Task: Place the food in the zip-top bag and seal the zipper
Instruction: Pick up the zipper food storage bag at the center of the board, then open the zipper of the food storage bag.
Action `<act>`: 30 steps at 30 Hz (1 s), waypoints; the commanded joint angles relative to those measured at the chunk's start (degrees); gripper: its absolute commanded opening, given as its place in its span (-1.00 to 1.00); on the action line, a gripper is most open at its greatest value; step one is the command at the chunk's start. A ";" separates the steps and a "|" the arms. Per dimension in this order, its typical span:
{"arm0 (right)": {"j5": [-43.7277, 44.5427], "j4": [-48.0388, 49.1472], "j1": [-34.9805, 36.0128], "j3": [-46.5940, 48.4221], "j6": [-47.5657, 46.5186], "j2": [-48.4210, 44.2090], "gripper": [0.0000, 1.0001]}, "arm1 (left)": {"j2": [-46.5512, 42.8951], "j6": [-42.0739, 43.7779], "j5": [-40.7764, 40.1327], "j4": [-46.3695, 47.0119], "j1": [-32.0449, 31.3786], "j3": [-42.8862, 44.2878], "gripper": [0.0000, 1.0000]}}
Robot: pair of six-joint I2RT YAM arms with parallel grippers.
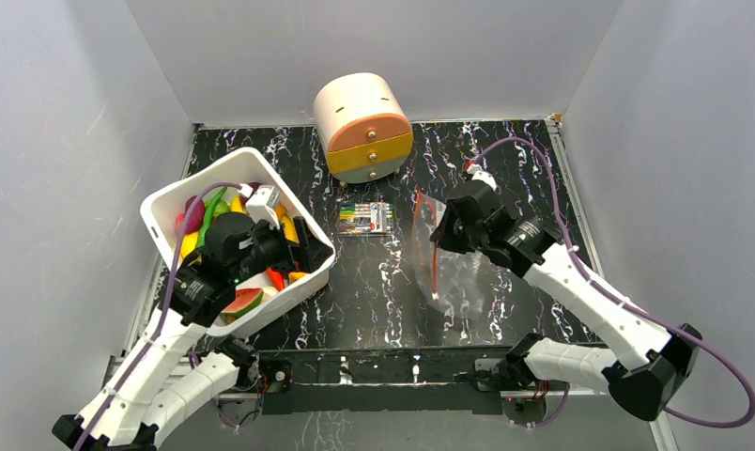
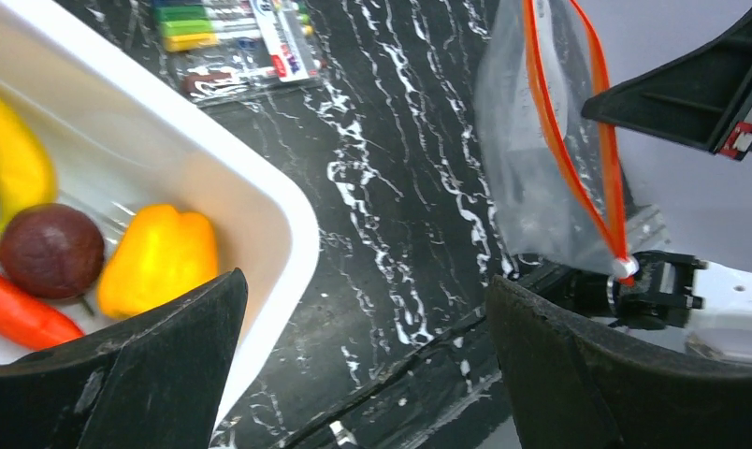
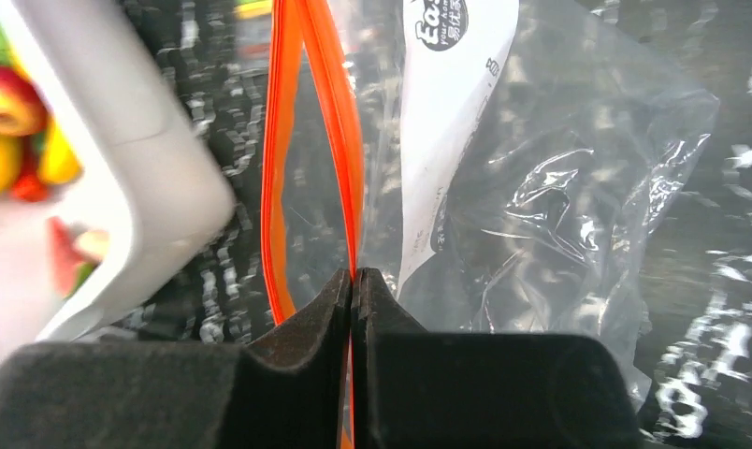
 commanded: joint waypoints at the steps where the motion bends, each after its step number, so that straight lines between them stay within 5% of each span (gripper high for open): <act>1: -12.66 13.96 1.54 -5.17 4.59 -4.50 -1.00 | 3.00 -7.12 8.70 7.16 0.36 -1.00 0.97; 5: -13.08 18.63 4.84 -6.65 8.16 -4.10 -1.00 | 6.06 -8.77 8.50 9.68 0.44 -0.39 0.95; 9: -14.92 25.33 6.88 -8.73 11.31 -3.89 -1.00 | 10.34 -9.38 10.23 13.36 0.36 0.23 0.58; 14: -13.69 28.50 8.39 -9.00 12.09 -3.68 -1.00 | 16.01 -12.21 14.85 15.37 0.38 1.23 0.44; 30: -12.22 30.86 11.12 -10.74 12.05 -0.71 -1.00 | 21.45 -16.19 19.74 22.45 -0.92 -0.42 0.57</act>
